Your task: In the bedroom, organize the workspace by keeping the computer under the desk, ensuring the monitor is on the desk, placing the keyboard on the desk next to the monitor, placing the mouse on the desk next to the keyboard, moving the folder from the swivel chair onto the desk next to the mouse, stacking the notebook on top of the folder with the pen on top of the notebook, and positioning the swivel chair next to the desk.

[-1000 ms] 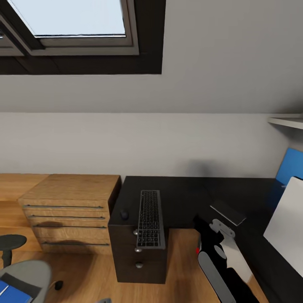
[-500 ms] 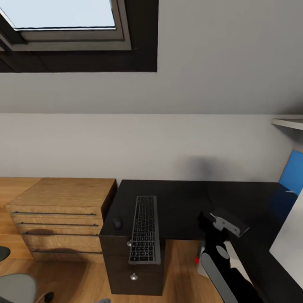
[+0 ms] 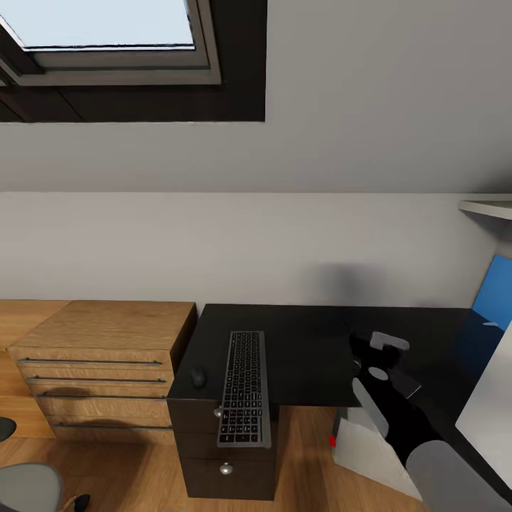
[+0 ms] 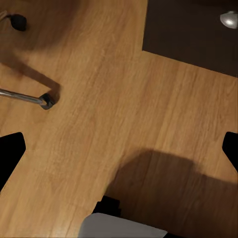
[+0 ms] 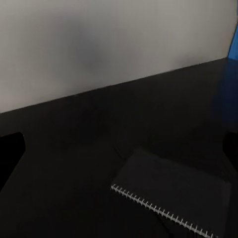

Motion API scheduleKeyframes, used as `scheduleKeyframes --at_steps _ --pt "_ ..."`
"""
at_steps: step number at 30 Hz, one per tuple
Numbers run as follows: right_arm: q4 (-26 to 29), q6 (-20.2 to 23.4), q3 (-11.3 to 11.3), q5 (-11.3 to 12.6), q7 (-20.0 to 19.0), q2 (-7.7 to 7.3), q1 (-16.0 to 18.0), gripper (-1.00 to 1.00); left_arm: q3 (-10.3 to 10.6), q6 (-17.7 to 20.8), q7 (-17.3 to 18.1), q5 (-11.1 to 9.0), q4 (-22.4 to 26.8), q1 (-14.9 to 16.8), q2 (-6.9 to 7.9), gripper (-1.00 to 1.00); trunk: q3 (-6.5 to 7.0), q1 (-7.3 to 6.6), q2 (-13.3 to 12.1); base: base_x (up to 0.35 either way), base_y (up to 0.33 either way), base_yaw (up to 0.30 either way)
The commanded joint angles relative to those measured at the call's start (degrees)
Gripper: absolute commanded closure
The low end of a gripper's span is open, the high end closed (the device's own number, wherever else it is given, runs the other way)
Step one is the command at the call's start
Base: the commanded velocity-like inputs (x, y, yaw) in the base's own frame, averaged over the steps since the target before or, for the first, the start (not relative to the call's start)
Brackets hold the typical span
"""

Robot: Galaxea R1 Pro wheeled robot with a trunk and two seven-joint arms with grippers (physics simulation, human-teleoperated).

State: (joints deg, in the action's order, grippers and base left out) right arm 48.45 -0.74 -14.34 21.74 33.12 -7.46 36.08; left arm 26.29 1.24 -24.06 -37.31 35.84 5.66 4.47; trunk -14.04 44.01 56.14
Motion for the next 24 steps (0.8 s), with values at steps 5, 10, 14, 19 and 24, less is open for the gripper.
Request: scheduleKeyframes --at_steps 5,10,14,19,24 --pt "-20.8 -0.7 0.9 0.9 -10.3 -2.28 11.1 -1.0 0.6 -1.4 -0.5 -0.3 -0.7 0.1 0.12 -1.0 -0.09 0.01 0.1 0.0 0.0 0.0" --pt "-31.6 -2.9 7.5 1.3 -15.4 -3.07 14.2 -1.0 0.8 -4.6 -0.5 -0.2 -1.0 0.1 0.17 -1.0 -0.09 0.01 0.1 0.002 0.0 0.0" --pt "-33.3 -2.1 11.1 1.4 -16.0 -4.66 14.5 -1.0 1.2 -7.0 -0.5 -0.1 -1.0 0.1 0.03 -1.0 -0.09 0.01 0.1 0.145 0.0 0.0" --pt "-33.8 -1.0 12.6 1.4 -16.3 -5.98 14.6 -1.0 1.3 -7.9 -0.5 1.3 -1.0 0.1 -0.14 -1.0 -0.09 0.01 0.1 0.269 0.0 0.0" --pt "-33.9 0.8 13.0 1.4 -16.5 -6.37 14.6 -1.0 1.4 -8.2 -0.6 2.6 -1.0 0.1 -0.16 -1.0 -0.09 0.01 0.1 0.303 0.0 0.0"
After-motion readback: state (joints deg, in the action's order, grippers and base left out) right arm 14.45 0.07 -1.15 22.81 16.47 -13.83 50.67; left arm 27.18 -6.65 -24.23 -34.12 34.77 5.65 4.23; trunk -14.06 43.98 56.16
